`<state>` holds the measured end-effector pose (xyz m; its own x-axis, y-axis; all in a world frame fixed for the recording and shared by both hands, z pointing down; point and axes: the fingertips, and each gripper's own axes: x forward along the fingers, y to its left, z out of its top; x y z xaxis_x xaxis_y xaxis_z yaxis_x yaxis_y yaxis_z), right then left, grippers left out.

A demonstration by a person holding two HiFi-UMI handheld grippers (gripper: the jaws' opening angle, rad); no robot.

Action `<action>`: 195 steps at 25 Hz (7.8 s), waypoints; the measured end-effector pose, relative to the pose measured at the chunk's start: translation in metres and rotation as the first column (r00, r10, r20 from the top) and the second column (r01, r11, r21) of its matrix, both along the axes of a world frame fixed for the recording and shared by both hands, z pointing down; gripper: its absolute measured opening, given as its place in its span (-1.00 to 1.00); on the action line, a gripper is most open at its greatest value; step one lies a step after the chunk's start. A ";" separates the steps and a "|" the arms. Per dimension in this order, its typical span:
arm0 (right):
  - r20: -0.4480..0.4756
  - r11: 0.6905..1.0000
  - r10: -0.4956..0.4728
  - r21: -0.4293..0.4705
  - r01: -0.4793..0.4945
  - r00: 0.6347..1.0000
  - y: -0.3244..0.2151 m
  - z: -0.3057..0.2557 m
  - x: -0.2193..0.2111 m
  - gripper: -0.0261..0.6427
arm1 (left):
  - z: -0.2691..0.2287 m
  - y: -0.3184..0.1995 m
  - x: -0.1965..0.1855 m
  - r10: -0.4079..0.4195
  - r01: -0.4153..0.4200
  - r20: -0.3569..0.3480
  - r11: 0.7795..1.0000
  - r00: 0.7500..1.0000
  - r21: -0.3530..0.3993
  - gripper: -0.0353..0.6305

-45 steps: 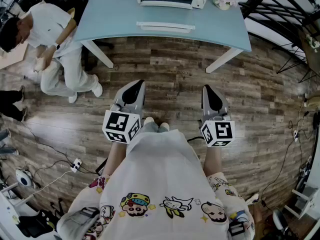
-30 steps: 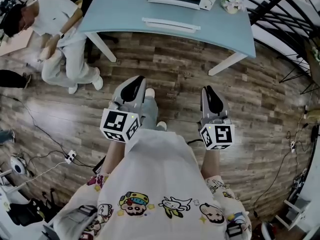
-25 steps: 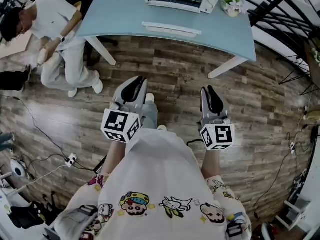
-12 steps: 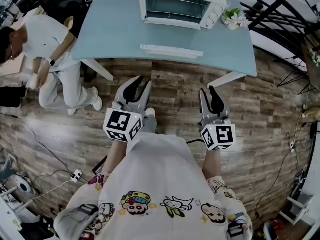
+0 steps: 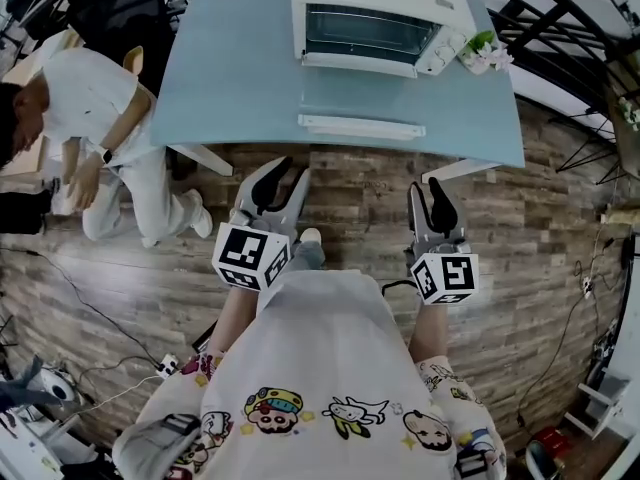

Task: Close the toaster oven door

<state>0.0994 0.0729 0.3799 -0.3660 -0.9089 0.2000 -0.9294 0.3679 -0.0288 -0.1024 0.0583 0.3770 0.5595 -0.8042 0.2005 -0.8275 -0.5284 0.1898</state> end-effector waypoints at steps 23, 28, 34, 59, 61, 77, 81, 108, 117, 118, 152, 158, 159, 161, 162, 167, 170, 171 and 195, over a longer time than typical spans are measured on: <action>0.012 0.998 -0.033 -0.051 0.033 0.999 -0.133 0.017 0.029 -0.46 | 0.004 -0.130 0.024 -0.037 0.037 0.002 0.999 0.999 -0.006 -0.48; 0.021 0.998 -0.048 -0.030 0.049 0.999 -0.169 0.011 0.042 -0.44 | -0.003 -0.159 0.036 -0.052 0.052 0.004 0.999 0.999 0.014 -0.47; 0.033 0.997 -0.070 -0.027 0.071 0.997 -0.190 0.012 0.055 -0.43 | -0.001 -0.177 0.052 -0.055 0.055 0.015 0.998 0.998 0.018 -0.47; 0.042 0.986 0.031 -0.163 -0.024 0.999 -0.180 0.055 0.070 -0.35 | 0.018 -0.188 0.075 0.067 -0.066 0.020 0.997 0.998 -0.046 -0.47; 0.043 0.981 0.041 -0.189 -0.032 0.998 -0.177 0.065 0.071 -0.35 | 0.024 -0.188 0.080 0.087 -0.085 0.021 0.994 0.996 -0.061 -0.47; 0.046 0.923 0.102 -0.376 -0.077 0.994 -0.151 0.153 0.075 -0.35 | 0.076 -0.184 0.117 0.235 -0.228 0.024 0.960 0.972 -0.166 -0.47; 0.047 0.903 0.112 -0.421 -0.082 0.993 -0.145 0.176 0.073 -0.35 | 0.091 -0.180 0.122 0.253 -0.244 0.021 0.950 0.967 -0.192 -0.47; 0.037 0.898 0.179 -0.415 -0.148 0.983 -0.174 0.240 0.073 -0.48 | 0.135 -0.165 0.129 0.273 -0.262 0.006 0.929 0.962 -0.262 -0.47; 0.004 0.909 0.156 -0.392 -0.143 0.988 -0.174 0.236 0.072 -0.64 | 0.134 -0.162 0.126 0.265 -0.253 0.007 0.930 0.964 -0.265 -0.47; 0.002 0.910 0.154 -0.389 -0.141 0.988 -0.174 0.235 0.072 -0.64 | 0.134 -0.161 0.127 0.265 -0.253 0.008 0.931 0.964 -0.264 -0.47; 0.010 0.961 0.087 -0.266 -0.081 0.996 -0.214 0.099 0.074 -0.63 | 0.039 -0.176 0.093 0.092 -0.091 0.012 0.995 0.996 -0.046 -0.57; 0.016 0.975 0.070 -0.212 -0.066 0.997 -0.232 0.071 0.071 -0.63 | 0.027 -0.186 0.077 0.046 -0.046 0.015 0.999 0.999 -0.020 -0.61; 0.021 0.977 0.069 -0.202 -0.063 0.997 -0.235 0.066 0.071 -0.63 | 0.026 -0.188 0.076 0.041 -0.041 0.014 0.999 0.999 -0.019 -0.63; 0.028 0.981 0.065 -0.186 -0.059 0.998 -0.242 0.059 0.072 -0.63 | 0.025 -0.192 0.074 0.032 -0.032 0.015 0.999 0.999 -0.017 -0.63; 0.031 0.982 0.062 -0.180 -0.055 0.998 -0.246 0.056 0.072 -0.63 | 0.024 -0.194 0.073 0.028 -0.028 0.016 0.999 0.999 -0.016 -0.64; 0.046 0.987 0.047 -0.155 -0.040 0.998 -0.268 0.040 0.073 -0.63 | 0.021 -0.207 0.072 0.018 -0.018 0.016 1.000 1.000 -0.004 -0.64; 0.052 0.990 0.046 -0.139 -0.038 0.998 -0.282 0.031 0.073 -0.63 | 0.019 -0.215 0.070 0.007 -0.007 0.016 1.000 1.000 0.000 -0.65; 0.052 0.990 0.046 -0.133 -0.039 0.998 -0.286 0.028 0.073 -0.63 | 0.018 -0.217 0.069 0.003 -0.003 0.016 1.000 1.000 0.001 -0.65; 0.071 0.991 0.046 -0.132 -0.036 0.996 -0.352 0.001 0.073 -0.63 | 0.021 -0.245 0.057 -0.030 0.030 0.018 0.999 0.999 -0.016 -0.65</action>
